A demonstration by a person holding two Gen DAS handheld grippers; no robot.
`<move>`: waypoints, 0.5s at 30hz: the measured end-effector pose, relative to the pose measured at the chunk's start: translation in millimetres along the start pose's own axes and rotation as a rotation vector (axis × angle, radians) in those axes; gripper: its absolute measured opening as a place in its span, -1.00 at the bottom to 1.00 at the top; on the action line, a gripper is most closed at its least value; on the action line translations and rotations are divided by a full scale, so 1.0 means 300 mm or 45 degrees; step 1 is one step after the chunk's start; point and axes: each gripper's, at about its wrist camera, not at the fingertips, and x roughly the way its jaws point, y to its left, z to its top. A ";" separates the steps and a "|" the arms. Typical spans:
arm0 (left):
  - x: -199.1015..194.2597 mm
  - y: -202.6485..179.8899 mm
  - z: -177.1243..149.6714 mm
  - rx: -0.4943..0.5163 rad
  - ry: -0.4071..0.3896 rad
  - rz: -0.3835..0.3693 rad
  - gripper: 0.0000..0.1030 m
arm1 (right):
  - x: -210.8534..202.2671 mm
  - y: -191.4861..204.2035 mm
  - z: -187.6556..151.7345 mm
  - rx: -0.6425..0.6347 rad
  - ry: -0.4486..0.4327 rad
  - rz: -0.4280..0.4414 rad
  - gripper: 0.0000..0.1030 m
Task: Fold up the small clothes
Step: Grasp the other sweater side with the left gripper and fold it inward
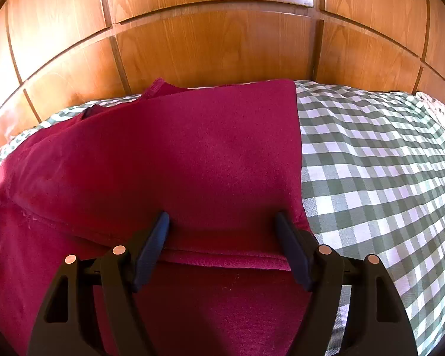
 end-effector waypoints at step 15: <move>-0.195 0.599 0.342 -0.502 -0.255 0.248 -0.40 | 0.001 0.017 0.003 -0.027 0.004 -0.042 0.41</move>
